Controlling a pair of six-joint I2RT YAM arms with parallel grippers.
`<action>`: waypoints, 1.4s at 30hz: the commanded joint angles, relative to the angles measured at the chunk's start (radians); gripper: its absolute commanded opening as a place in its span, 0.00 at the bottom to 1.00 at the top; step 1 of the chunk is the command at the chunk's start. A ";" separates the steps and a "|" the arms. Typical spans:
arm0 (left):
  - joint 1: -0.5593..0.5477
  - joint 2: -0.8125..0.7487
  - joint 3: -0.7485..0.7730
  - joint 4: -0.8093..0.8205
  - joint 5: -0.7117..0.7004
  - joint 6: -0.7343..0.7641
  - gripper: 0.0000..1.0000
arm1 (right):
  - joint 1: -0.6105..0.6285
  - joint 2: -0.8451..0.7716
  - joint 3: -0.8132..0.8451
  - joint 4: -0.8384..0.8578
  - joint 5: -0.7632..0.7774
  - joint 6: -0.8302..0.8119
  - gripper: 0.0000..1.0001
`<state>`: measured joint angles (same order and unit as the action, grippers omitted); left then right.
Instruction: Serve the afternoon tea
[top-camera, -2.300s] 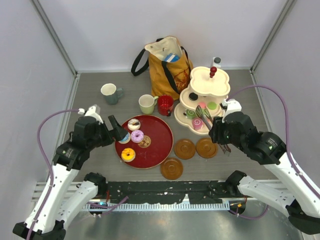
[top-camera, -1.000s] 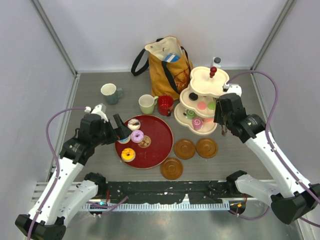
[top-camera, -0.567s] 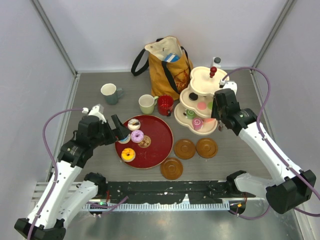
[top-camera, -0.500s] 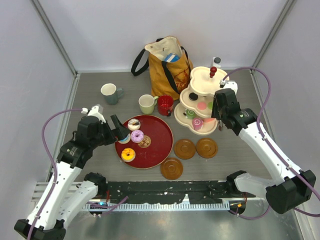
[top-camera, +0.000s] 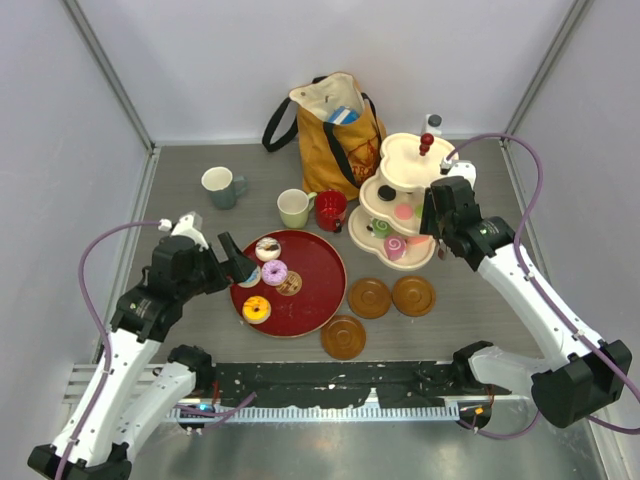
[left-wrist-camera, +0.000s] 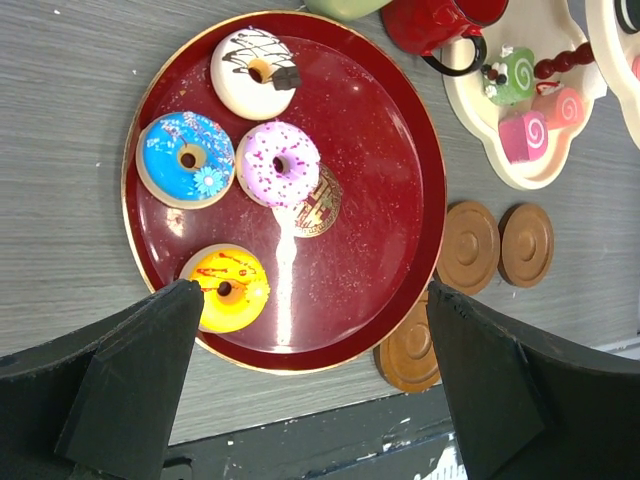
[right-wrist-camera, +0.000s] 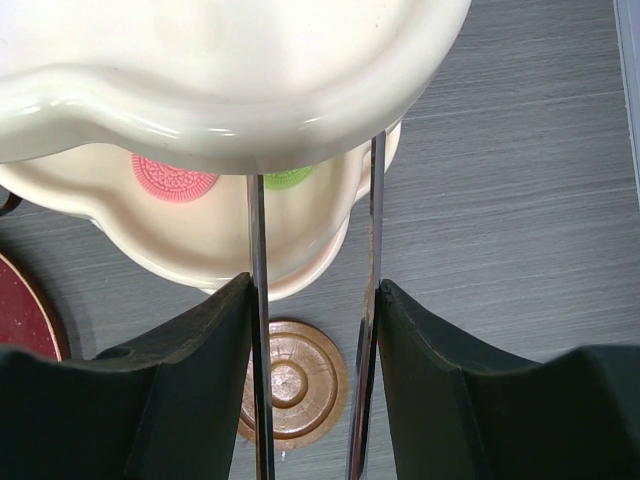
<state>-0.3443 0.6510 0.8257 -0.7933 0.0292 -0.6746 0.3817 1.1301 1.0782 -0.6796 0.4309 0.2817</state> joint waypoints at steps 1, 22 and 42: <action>0.005 -0.022 0.027 -0.018 -0.015 0.003 1.00 | -0.004 -0.032 0.005 0.025 0.011 0.004 0.55; 0.005 -0.045 0.021 -0.044 -0.015 -0.013 1.00 | -0.006 -0.358 -0.096 -0.116 -0.230 0.027 0.54; 0.005 -0.066 -0.008 -0.126 -0.095 -0.051 1.00 | 0.002 -0.507 -0.113 -0.135 -0.903 -0.038 0.55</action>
<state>-0.3443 0.6025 0.8200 -0.9108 -0.0425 -0.7094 0.3820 0.6064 0.9707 -0.8875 -0.2714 0.2588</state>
